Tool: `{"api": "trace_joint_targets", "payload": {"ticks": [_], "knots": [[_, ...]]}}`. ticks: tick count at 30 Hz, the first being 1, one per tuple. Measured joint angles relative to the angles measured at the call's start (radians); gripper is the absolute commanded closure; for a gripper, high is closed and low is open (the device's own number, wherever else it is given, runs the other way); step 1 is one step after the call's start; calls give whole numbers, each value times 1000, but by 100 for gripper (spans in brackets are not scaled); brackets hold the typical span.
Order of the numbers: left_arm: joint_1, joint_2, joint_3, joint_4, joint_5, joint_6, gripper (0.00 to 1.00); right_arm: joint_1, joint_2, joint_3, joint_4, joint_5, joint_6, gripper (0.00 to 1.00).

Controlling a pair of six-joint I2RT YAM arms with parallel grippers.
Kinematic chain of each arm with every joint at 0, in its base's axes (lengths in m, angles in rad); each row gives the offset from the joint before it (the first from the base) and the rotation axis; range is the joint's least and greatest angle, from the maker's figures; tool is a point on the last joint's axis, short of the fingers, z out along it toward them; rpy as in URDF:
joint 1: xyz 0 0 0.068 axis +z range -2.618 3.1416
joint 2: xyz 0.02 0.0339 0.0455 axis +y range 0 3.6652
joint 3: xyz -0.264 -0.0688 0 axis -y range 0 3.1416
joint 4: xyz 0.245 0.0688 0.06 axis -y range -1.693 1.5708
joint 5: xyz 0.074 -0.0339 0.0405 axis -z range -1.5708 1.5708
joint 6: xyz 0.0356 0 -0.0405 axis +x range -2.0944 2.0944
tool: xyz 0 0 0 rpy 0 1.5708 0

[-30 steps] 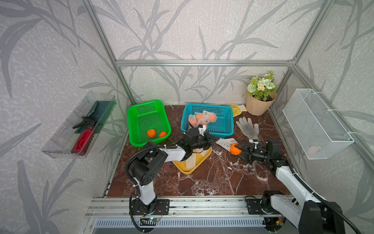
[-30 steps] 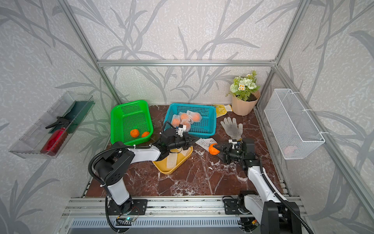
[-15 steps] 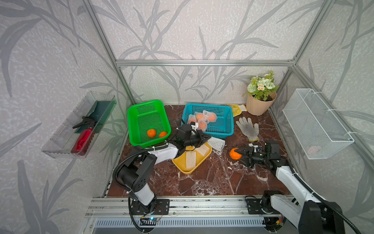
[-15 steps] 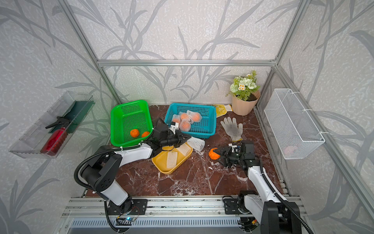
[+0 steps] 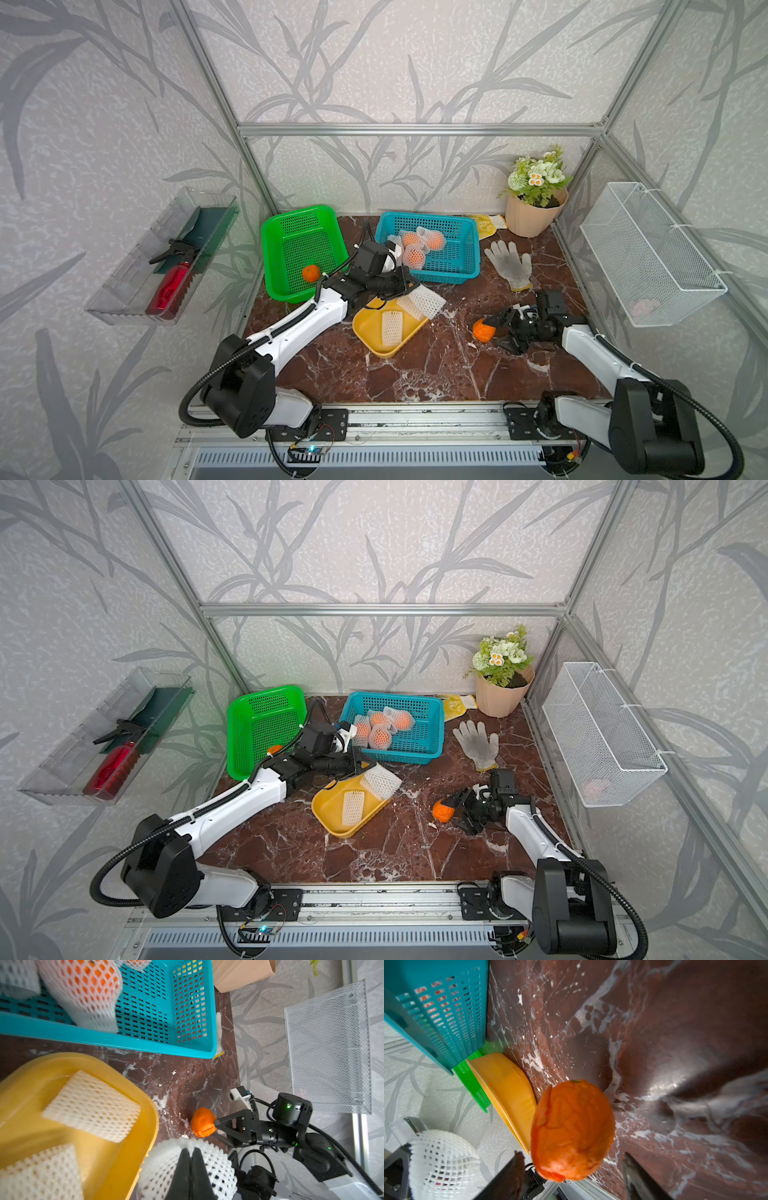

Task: Remove foam nets from oranges
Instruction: Place the orange at the center of the board, then place the foam net into the storage box.

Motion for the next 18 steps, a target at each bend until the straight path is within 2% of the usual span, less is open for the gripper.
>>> {"api": "trace_joint_targets", "payload": {"ticks": [7, 12, 18], "knots": [[71, -59, -46, -191, -83, 103, 100, 0, -21, 61, -93, 46, -81, 4], [129, -60, -55, -273, -99, 156, 100, 0, -71, 125, -168, 58, -122, 2], [177, 41, -8, -402, -91, 236, 100, 0, -105, 218, -262, 58, -187, 1]]}}
